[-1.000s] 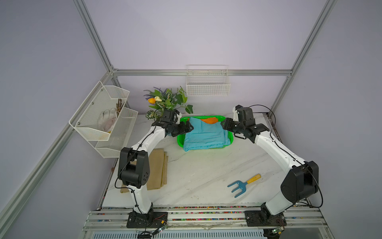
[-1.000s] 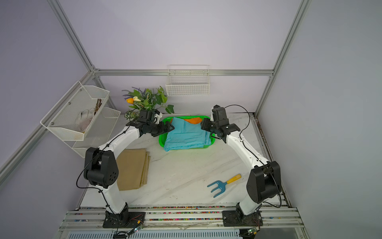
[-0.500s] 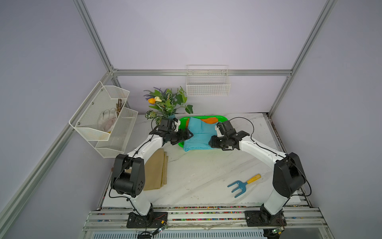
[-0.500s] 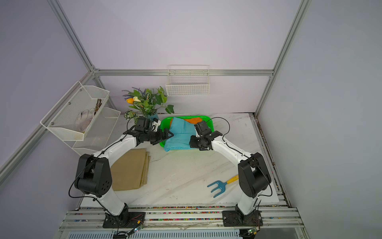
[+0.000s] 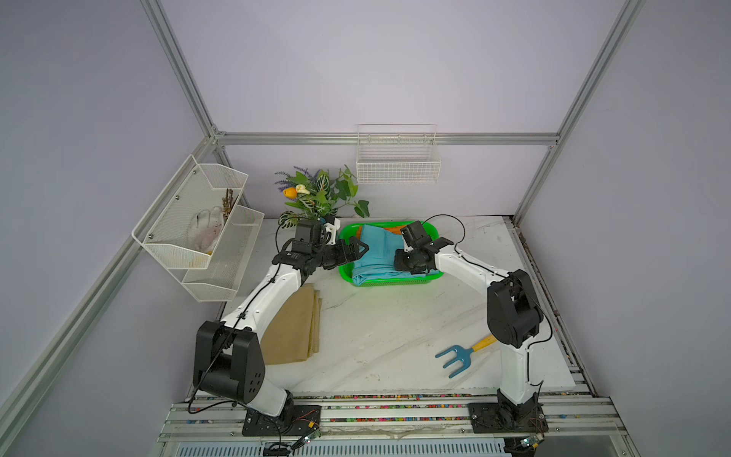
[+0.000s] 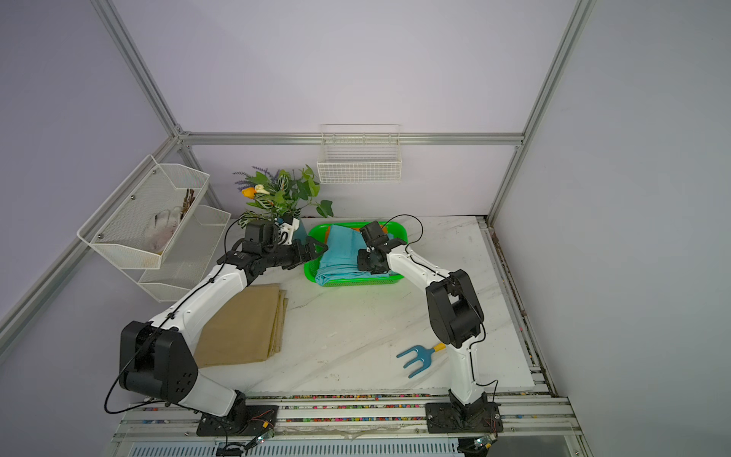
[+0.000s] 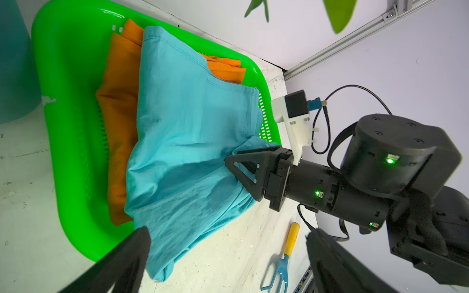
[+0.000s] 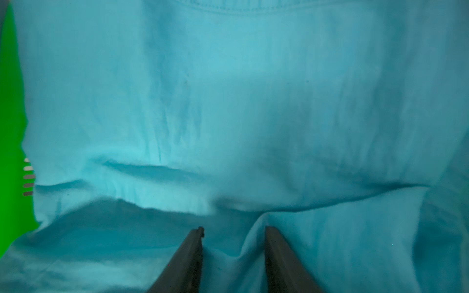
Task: Put the folded long pants in the basket
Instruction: Place the long pant in the basket, then move the long pant to the center of the board.
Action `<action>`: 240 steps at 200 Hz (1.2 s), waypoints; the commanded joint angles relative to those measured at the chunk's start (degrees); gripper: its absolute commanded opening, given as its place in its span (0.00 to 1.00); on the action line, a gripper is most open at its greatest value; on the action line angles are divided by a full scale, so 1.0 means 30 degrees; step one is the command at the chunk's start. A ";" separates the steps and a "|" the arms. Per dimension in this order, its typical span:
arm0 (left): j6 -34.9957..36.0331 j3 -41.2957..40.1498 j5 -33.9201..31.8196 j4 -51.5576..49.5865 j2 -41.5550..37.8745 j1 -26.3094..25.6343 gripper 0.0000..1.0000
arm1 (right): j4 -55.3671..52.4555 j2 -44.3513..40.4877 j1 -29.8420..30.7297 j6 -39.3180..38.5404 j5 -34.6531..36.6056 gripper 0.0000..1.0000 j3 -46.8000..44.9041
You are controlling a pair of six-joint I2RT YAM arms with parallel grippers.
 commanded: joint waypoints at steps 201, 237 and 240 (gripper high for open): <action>0.0060 -0.7182 -0.4397 -0.1787 -0.5397 0.8750 1.00 | 0.6098 0.0673 0.9733 0.5676 -0.1536 0.81 0.0074; 0.0201 -0.7728 -0.4499 -0.1684 -0.6305 0.9403 1.00 | 0.3710 0.4223 0.9958 0.6464 -0.2188 0.81 0.3933; 0.0216 -0.7751 -0.4528 -0.1676 -0.6376 0.9406 1.00 | 0.3521 0.4454 0.9992 0.6464 -0.2155 0.81 0.4244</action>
